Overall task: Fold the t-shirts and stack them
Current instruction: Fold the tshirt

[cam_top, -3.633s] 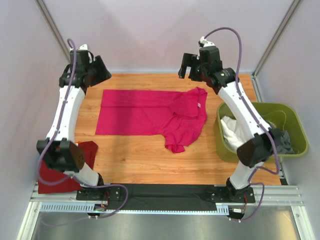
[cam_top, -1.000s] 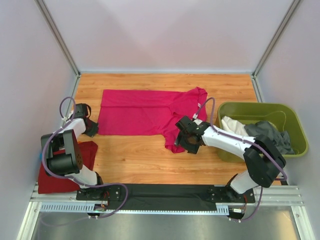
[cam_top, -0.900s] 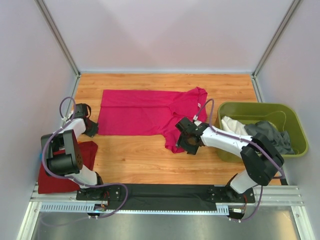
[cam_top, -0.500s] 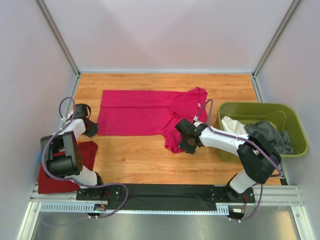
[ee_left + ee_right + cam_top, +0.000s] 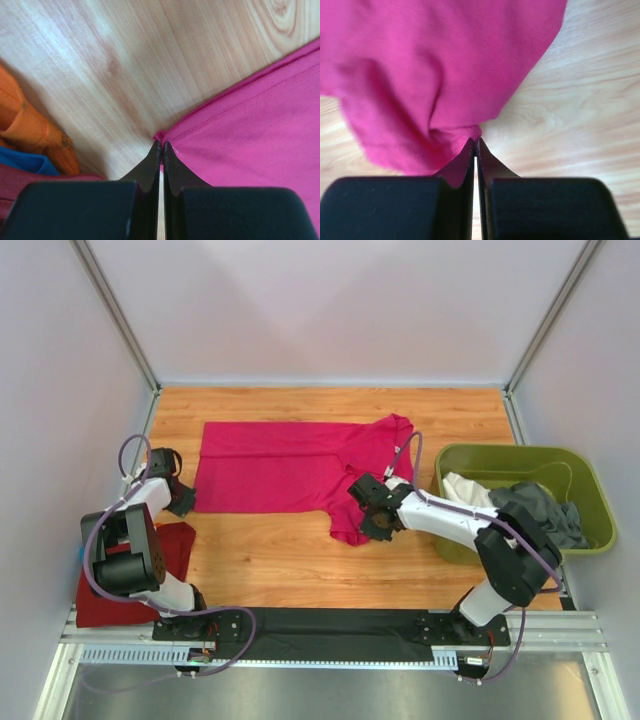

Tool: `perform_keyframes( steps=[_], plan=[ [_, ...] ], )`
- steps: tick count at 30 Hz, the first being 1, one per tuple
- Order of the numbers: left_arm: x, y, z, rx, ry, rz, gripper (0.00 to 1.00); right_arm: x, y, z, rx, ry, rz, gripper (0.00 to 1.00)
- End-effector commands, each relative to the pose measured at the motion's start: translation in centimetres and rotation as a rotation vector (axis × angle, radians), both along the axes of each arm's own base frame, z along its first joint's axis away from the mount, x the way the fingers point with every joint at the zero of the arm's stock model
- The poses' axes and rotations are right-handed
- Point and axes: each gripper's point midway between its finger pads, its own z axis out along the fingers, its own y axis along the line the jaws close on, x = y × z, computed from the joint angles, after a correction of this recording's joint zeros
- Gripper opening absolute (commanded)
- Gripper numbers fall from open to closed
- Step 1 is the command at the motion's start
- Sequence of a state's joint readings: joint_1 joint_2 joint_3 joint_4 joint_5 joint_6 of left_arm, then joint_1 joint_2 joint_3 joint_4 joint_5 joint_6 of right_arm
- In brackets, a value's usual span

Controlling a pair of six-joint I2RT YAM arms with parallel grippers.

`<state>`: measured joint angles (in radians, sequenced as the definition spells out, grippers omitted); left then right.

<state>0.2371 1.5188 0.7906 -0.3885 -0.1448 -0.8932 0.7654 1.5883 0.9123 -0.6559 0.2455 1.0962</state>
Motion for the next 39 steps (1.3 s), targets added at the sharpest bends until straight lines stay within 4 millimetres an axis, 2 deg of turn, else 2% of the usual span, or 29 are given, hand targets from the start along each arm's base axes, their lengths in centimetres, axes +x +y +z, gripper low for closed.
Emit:
perform_keyframes(
  steps=[1,2,5,6,8,9,11,13,14,18,19,20,21,22,23,25,26,28,30,31,32,34,39],
  plan=[
    [0.9,1.2,2.7,0.059,-0.042,-0.001,0.0,2.4,0.2,6.5,0.035,-0.175,0.011,0.0],
    [1.0,1.3,2.9,0.064,-0.045,-0.005,0.0,2.7,0.4,8.0,0.045,-0.197,0.015,0.0],
    [1.2,1.7,4.1,0.091,-0.06,-0.005,0.0,3.5,0.0,10.8,0.033,-0.258,0.035,0.0],
    [1.2,1.9,4.4,0.1,-0.065,-0.002,0.0,4.2,0.3,12.2,0.036,-0.287,0.046,0.0],
    [1.6,2.2,5.5,0.122,-0.087,0.001,0.0,5.2,0.4,13.2,0.027,-0.305,0.055,0.0],
    [1.7,2.3,5.8,0.127,-0.091,0.001,0.0,6.3,0.4,14.4,0.034,-0.328,0.055,0.0],
    [2.2,2.7,6.9,0.147,-0.11,0.007,0.0,7.6,0.5,14.4,0.023,-0.327,0.063,0.0],
    [2.8,3.0,8.1,0.16,-0.127,0.018,0.0,9.8,0.3,15.8,0.016,-0.363,0.072,0.0],
    [3.0,3.2,8.4,0.169,-0.131,0.024,0.0,10.8,0.4,15.6,0.005,-0.361,0.081,0.0],
    [4.1,3.1,9.2,0.169,-0.148,0.037,0.0,14.9,-0.1,16.9,-0.02,-0.395,0.088,0.0],
    [4.8,3.2,9.4,0.17,-0.154,0.044,0.0,15.8,0.0,16.4,-0.033,-0.384,0.093,0.0],
    [5.1,3.3,9.5,0.18,-0.15,0.052,0.0,16.9,0.1,17.4,-0.03,-0.406,0.098,0.0],
    [5.7,3.1,10.0,0.185,-0.156,0.05,0.0,18.1,-0.7,17.6,-0.034,-0.409,0.081,0.0],
    [6.0,3.2,9.4,0.186,-0.135,0.055,0.0,18.9,-0.8,16.7,-0.043,-0.391,0.08,0.0],
    [6.2,3.4,9.4,0.199,-0.126,0.078,0.0,19.9,-0.9,17.5,-0.036,-0.407,0.084,0.0],
    [6.7,3.6,9.0,0.208,-0.085,0.097,0.0,21.3,-1.3,16.3,-0.033,-0.377,0.088,0.0],
    [6.8,3.9,8.9,0.218,-0.079,0.126,0.0,22.2,-1.1,17.1,-0.023,-0.394,0.098,0.0],
    [7.3,4.1,8.4,0.219,-0.057,0.142,0.0,23.1,-1.2,15.7,-0.044,-0.365,0.123,0.0],
    [7.7,4.2,8.2,0.222,-0.053,0.153,0.0,23.9,-1.0,15.7,-0.053,-0.363,0.142,0.0],
    [8.2,4.3,8.0,0.222,-0.049,0.154,0.0,24.2,-0.9,14.5,-0.064,-0.342,0.152,0.0],
    [8.4,4.4,8.0,0.227,-0.048,0.156,0.0,24.4,-0.7,14.2,-0.063,-0.334,0.16,0.0],
    [9.0,4.1,7.7,0.235,-0.037,0.147,0.0,25.1,-0.7,13.7,-0.065,-0.329,0.162,0.0],
    [10.3,3.3,7.3,0.278,-0.031,0.117,0.0,26.2,-1.9,13.2,-0.067,-0.324,0.14,0.0]
  ],
)
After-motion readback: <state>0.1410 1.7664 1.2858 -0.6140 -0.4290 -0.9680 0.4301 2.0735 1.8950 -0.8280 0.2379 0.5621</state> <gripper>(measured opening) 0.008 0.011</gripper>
